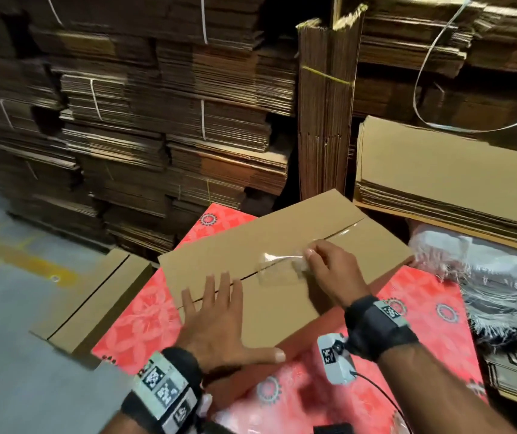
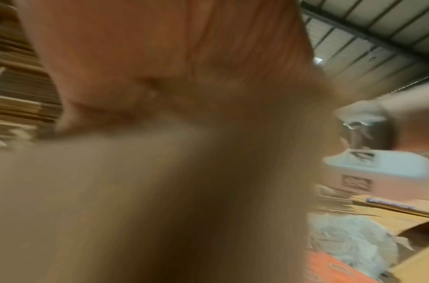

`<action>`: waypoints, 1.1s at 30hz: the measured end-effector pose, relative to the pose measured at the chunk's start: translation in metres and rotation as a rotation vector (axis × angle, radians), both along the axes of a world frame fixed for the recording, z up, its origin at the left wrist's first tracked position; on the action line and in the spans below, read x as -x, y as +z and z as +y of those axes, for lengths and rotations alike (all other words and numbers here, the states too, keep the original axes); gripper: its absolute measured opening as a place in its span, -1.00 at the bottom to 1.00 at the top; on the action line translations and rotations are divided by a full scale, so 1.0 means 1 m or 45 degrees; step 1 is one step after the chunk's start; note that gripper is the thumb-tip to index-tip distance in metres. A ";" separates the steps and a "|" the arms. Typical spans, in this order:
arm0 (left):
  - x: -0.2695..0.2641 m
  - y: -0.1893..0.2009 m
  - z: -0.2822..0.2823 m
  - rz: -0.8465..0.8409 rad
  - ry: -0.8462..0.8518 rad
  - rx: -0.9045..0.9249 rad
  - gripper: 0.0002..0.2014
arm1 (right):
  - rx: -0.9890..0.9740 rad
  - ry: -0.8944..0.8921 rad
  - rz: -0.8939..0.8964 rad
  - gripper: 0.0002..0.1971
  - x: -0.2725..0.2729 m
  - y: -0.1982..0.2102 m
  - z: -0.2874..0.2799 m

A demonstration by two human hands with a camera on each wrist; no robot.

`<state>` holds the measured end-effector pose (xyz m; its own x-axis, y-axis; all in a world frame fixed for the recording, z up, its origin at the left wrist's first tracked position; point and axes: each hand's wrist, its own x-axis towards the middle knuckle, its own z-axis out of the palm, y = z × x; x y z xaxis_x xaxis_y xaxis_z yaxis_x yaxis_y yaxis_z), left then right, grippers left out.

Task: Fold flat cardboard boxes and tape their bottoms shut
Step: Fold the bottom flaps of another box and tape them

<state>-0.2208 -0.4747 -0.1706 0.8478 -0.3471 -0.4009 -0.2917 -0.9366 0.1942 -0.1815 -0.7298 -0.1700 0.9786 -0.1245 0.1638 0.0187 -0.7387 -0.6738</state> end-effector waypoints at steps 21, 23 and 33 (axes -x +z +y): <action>-0.098 0.023 0.147 0.019 -0.353 -0.400 0.34 | -0.216 -0.227 0.431 -0.93 -0.004 -0.001 0.054; -0.107 0.021 0.155 -0.004 -0.343 -0.408 0.30 | -0.400 -0.329 0.419 -0.81 0.003 -0.005 0.049; -0.100 -0.001 0.119 -0.057 -0.371 0.035 0.23 | -0.702 -0.548 0.433 -0.84 0.007 -0.009 0.072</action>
